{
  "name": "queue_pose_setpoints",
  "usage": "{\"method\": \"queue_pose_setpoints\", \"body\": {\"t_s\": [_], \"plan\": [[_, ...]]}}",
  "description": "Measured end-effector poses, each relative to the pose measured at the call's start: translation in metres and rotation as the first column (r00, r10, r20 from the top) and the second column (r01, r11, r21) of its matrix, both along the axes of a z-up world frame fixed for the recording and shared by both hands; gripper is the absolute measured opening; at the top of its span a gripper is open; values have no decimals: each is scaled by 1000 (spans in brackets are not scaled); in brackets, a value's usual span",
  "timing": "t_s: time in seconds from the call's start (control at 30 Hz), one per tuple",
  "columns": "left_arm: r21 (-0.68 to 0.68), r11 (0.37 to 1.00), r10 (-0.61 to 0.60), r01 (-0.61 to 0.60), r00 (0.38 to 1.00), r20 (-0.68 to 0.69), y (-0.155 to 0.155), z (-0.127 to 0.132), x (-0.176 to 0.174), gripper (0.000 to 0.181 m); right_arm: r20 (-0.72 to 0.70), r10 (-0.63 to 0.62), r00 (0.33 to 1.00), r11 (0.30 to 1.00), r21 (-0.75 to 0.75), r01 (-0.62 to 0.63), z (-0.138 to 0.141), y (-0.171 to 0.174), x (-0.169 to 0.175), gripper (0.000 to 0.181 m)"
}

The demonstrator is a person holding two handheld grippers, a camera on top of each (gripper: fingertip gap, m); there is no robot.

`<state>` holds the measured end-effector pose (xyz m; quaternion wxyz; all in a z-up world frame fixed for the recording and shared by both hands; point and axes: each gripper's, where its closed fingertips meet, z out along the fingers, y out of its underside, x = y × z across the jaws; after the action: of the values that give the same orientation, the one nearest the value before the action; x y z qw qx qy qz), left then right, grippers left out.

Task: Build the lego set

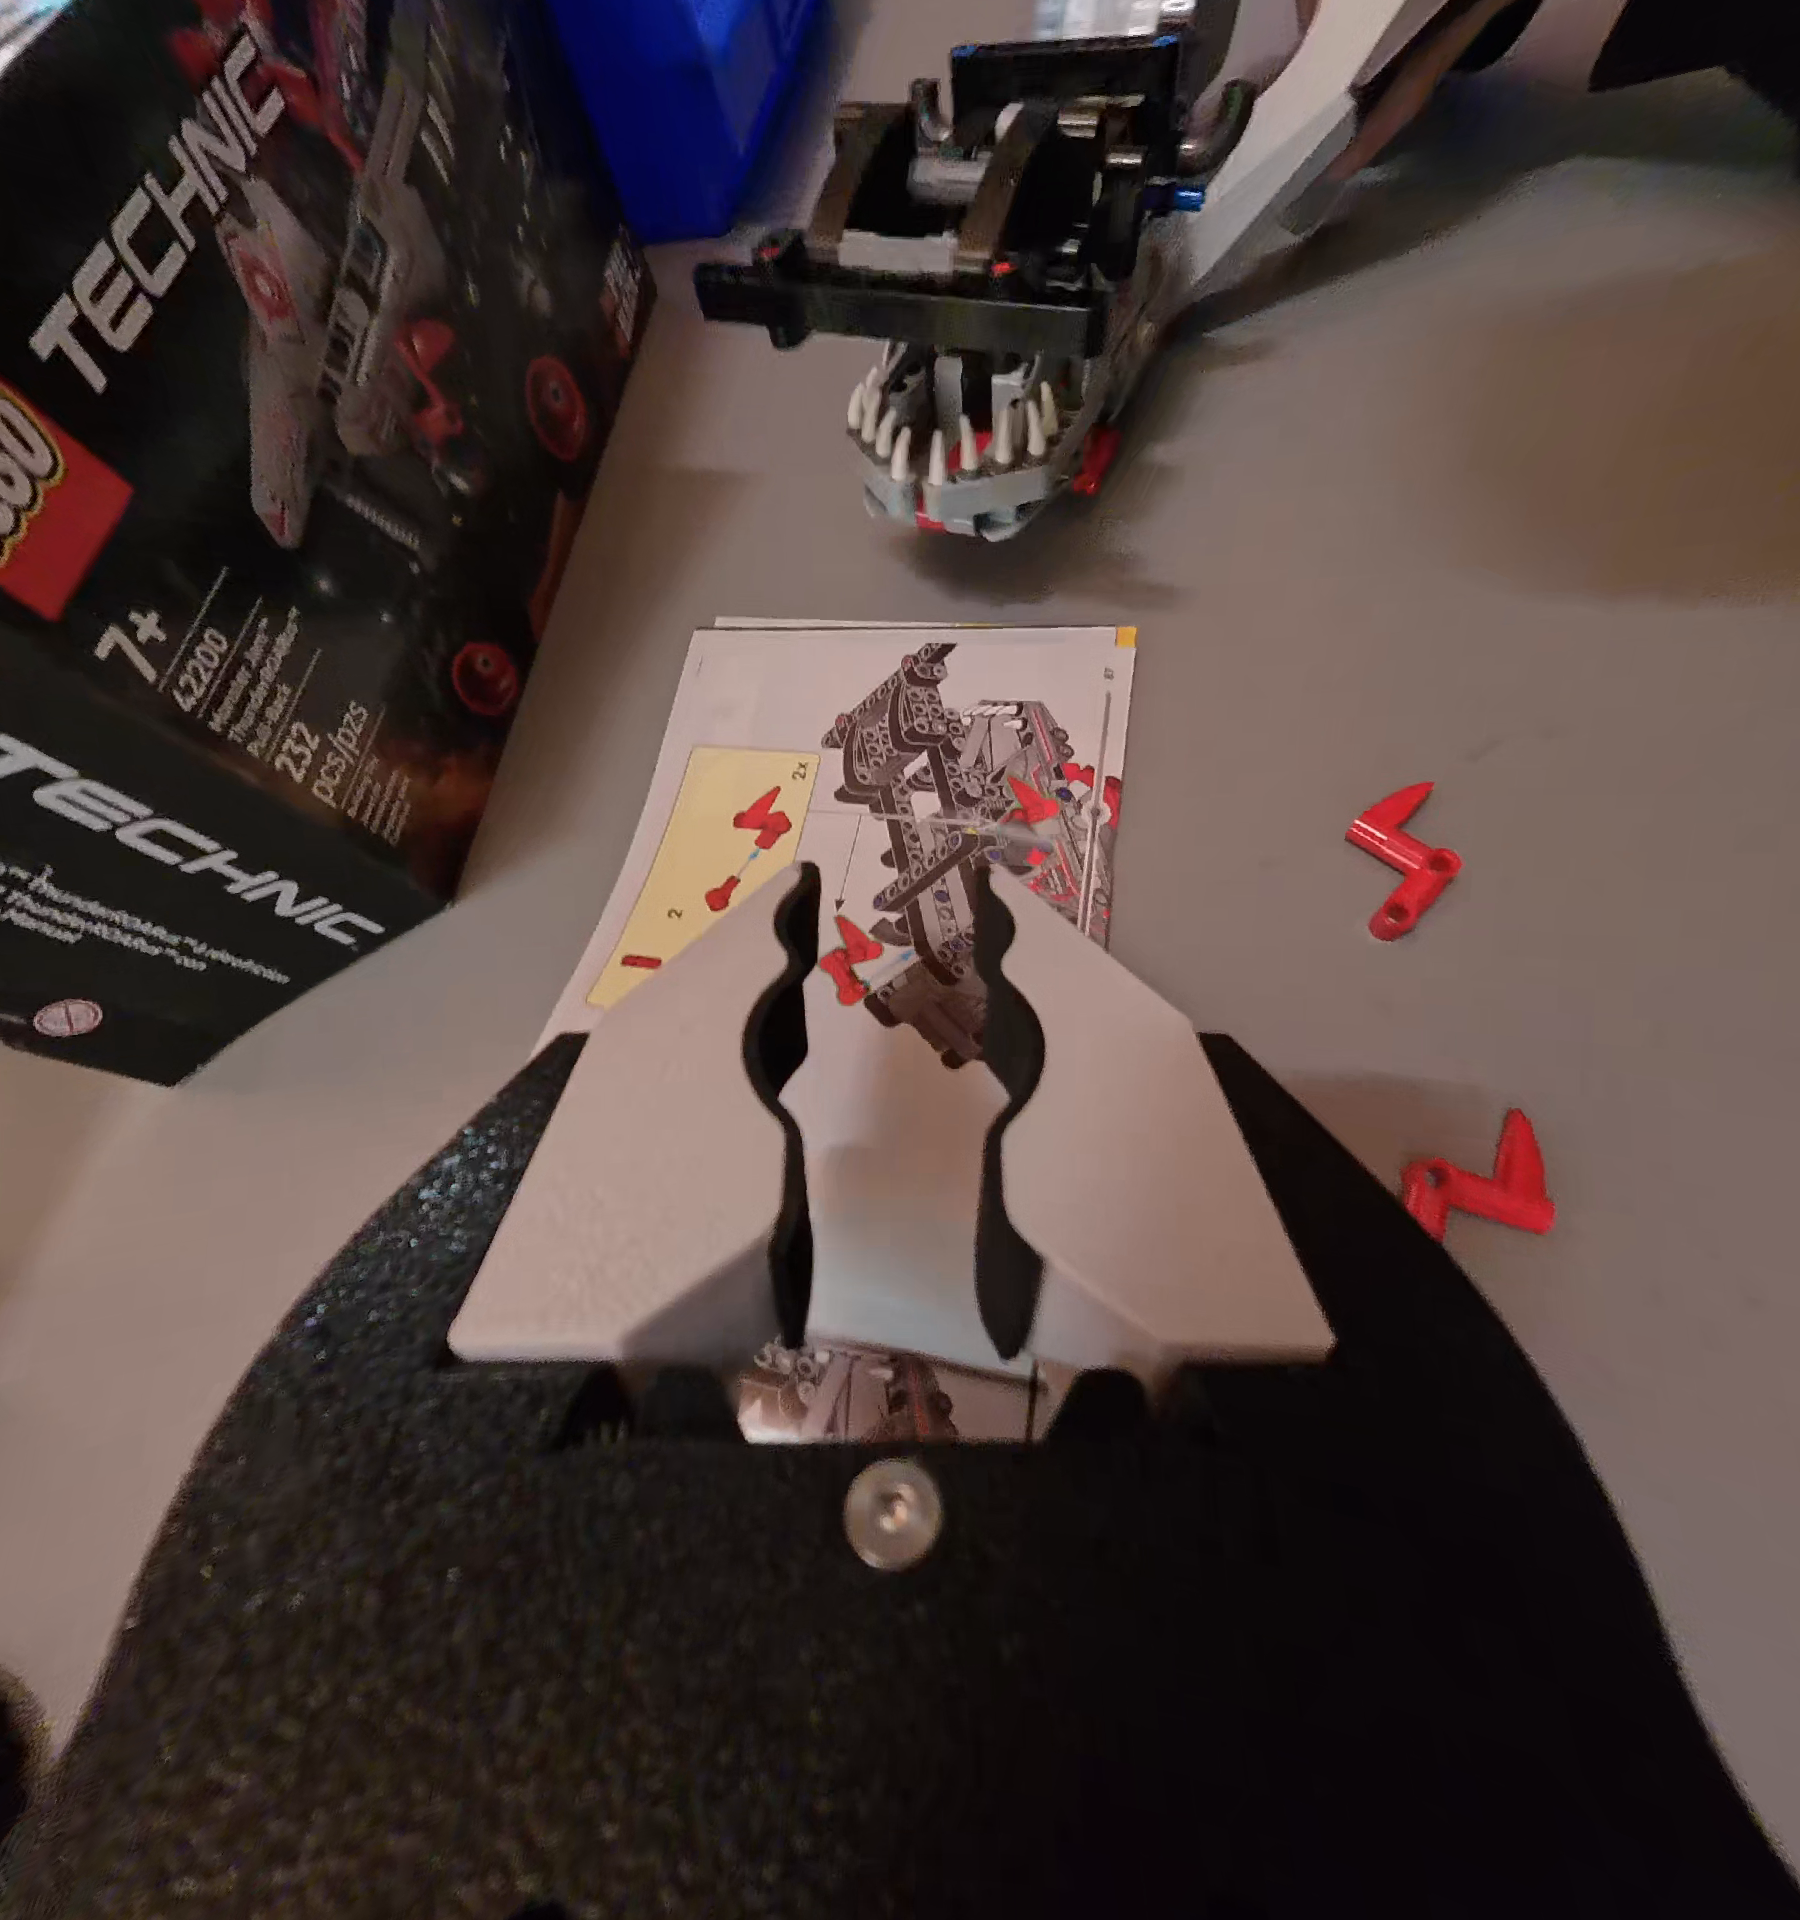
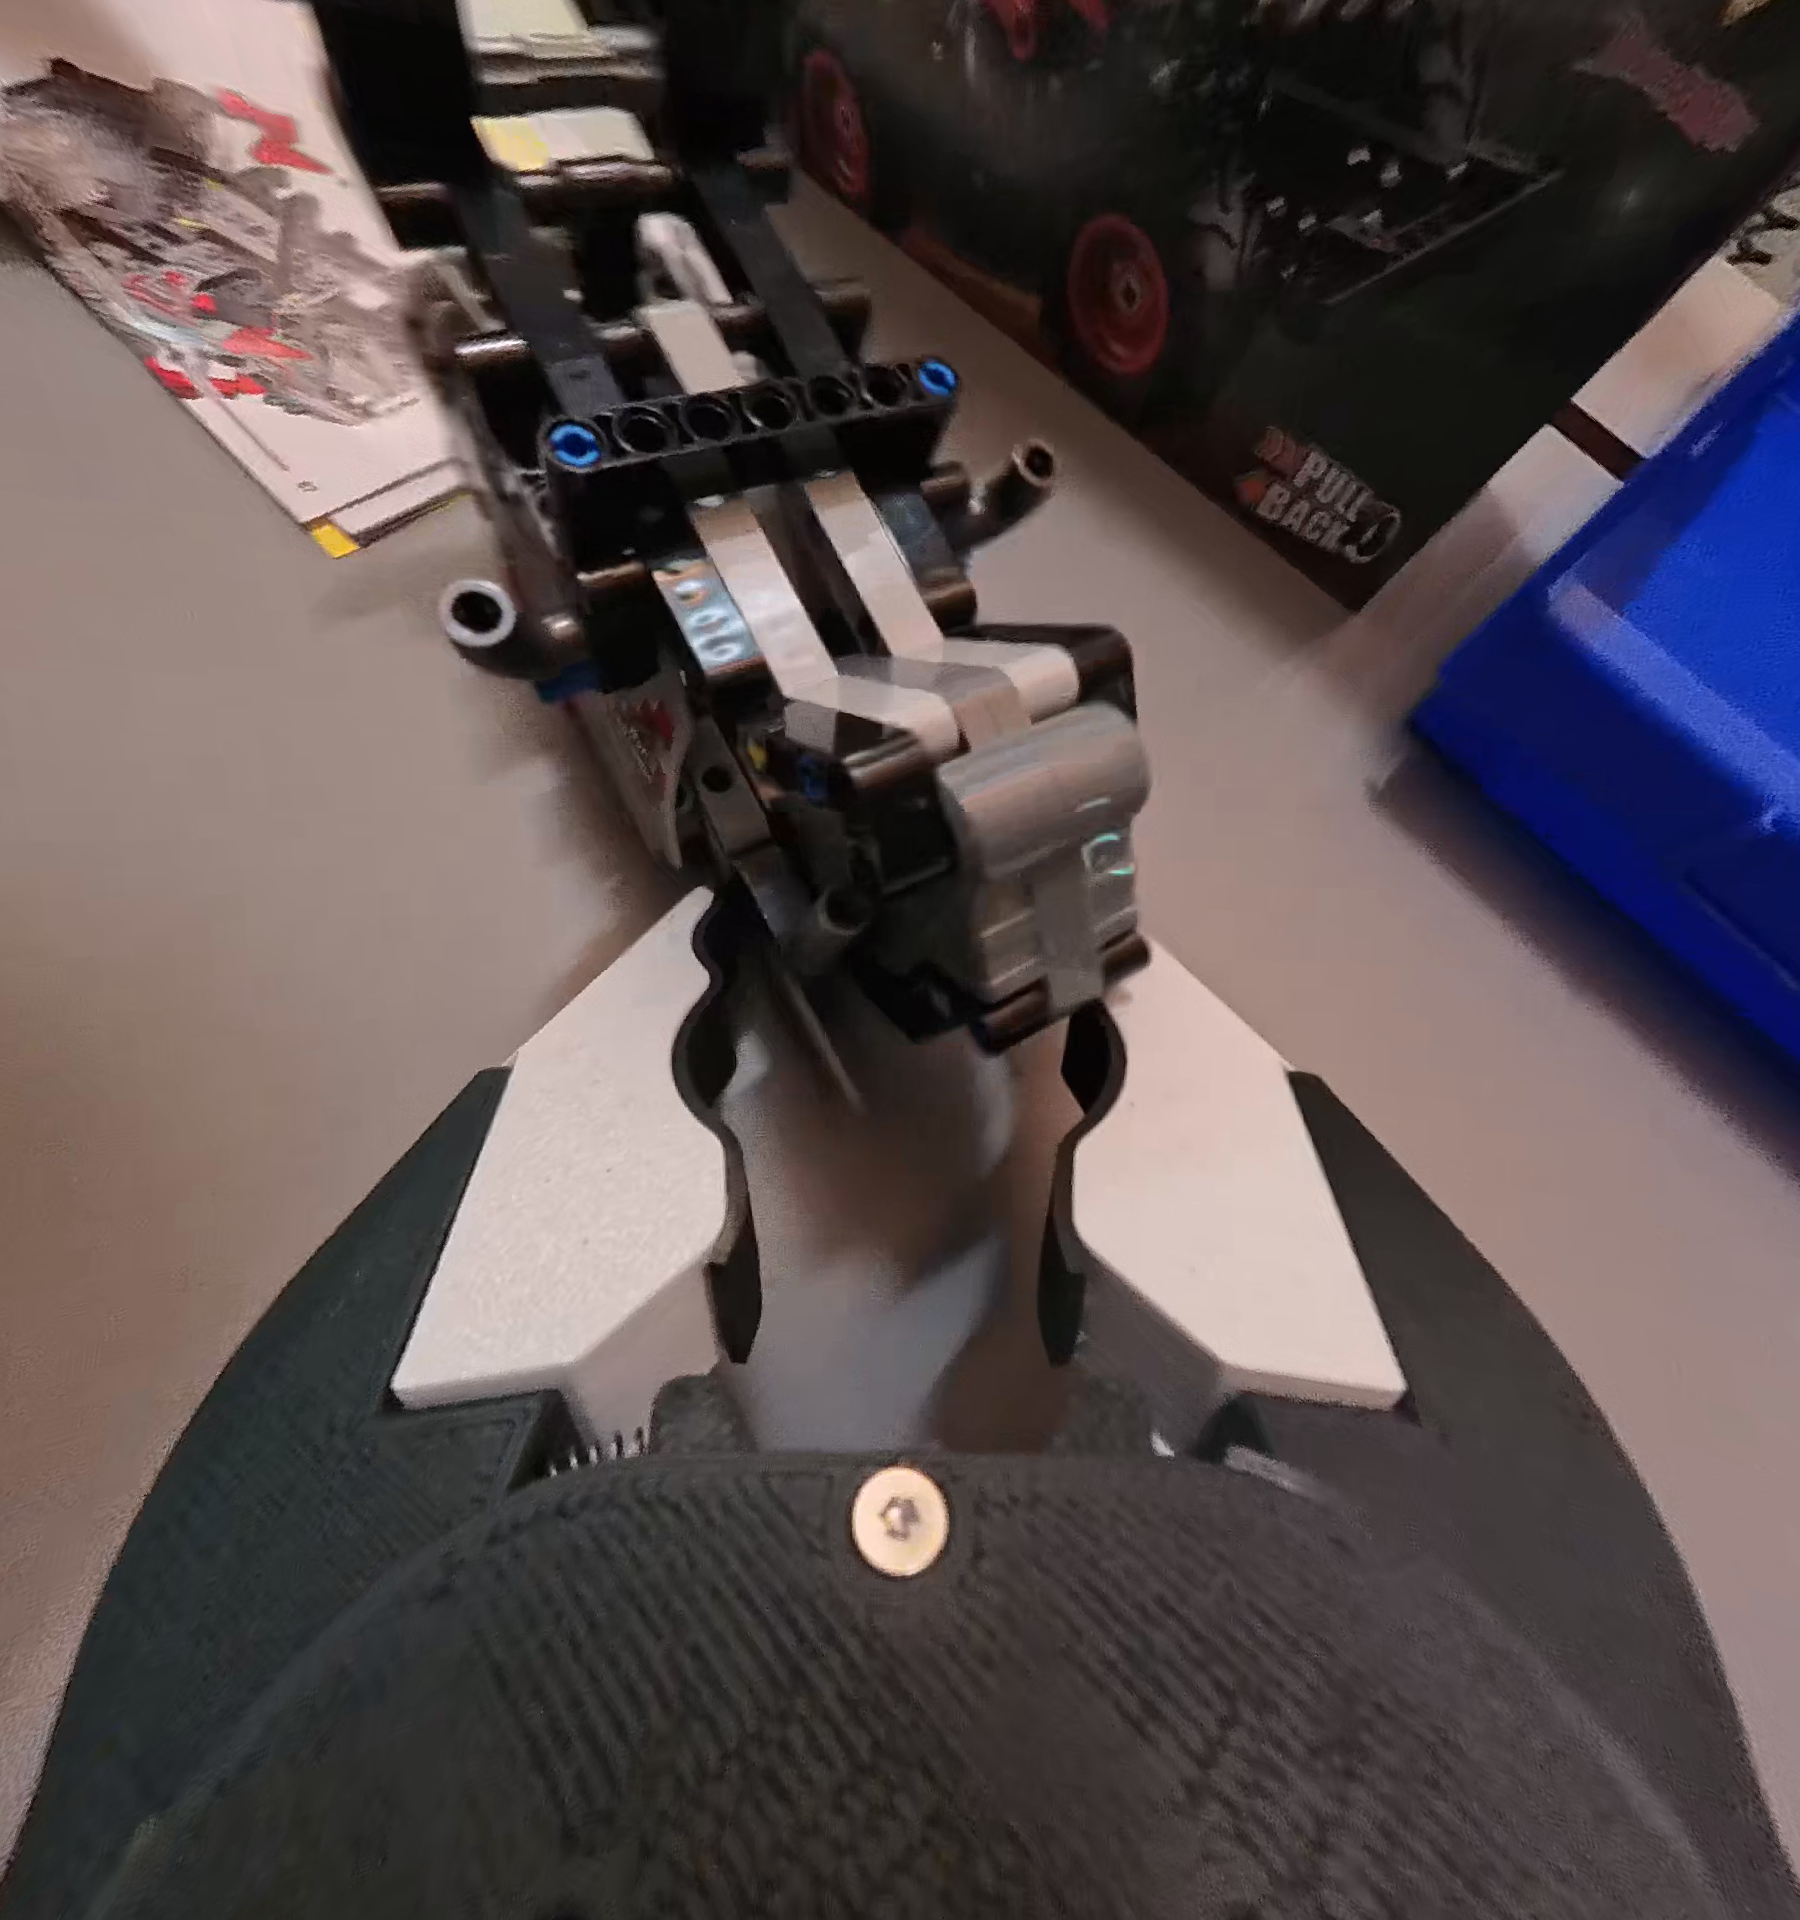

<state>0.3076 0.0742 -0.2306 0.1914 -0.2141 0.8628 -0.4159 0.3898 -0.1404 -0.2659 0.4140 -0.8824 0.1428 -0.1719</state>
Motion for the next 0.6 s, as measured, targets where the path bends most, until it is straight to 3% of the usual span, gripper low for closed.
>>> {"method": "queue_pose_setpoints", "body": {"t_s": [0.1,0.23,0.37,0.6], "plan": [[-10,1000,-23,23,1000,6,-4,3,-2,27,28,-66,997,998,-10,66,0,-7,13,63],[-26,999,-27,27,1000,16,-3,4,-10,27,44,-27,999,999,-21,28,0,-6,7,59],[-61,998,0,2,1000,24,4,8,-18,27,70,-75,995,996,-47,78,-2,-7,7,62],[-88,994,75,-67,994,85,25,10,-35,24,126,-326,937,928,-144,342,2,-46,8,67]]}}
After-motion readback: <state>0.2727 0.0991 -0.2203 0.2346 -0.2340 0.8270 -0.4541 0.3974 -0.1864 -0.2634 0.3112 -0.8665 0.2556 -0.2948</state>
